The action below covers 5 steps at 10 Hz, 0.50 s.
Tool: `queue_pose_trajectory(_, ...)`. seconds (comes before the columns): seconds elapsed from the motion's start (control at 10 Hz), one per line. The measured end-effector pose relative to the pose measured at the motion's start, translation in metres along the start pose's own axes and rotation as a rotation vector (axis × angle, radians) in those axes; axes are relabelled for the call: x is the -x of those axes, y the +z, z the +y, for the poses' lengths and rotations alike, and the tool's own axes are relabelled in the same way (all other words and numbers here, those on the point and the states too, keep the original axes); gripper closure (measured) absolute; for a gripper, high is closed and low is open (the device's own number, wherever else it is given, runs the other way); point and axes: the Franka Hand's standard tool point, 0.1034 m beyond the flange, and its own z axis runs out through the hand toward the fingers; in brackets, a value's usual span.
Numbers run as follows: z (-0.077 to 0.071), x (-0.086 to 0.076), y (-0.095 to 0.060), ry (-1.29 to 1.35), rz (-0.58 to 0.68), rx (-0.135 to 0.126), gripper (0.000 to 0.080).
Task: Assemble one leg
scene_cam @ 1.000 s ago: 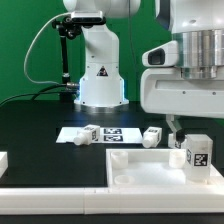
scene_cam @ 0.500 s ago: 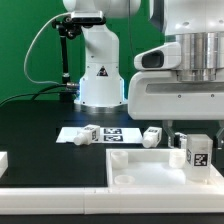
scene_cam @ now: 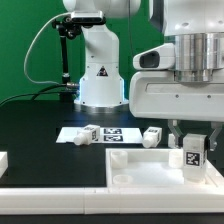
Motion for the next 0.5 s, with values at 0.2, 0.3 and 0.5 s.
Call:
queue_pose_trajectory(0.2, 0.0015, -0.0022, 0.0002, 0.221, -0.001, 0.003, 0.0514)
queue_pose_trajectory(0.3, -0.0003, -0.0017, 0.0005, 0.384, -0.001, 0.0, 0.0514)
queue_pose_trajectory(0.5, -0.004, 0.0003, 0.0017, 0.738, -0.001, -0.013, 0.0514)
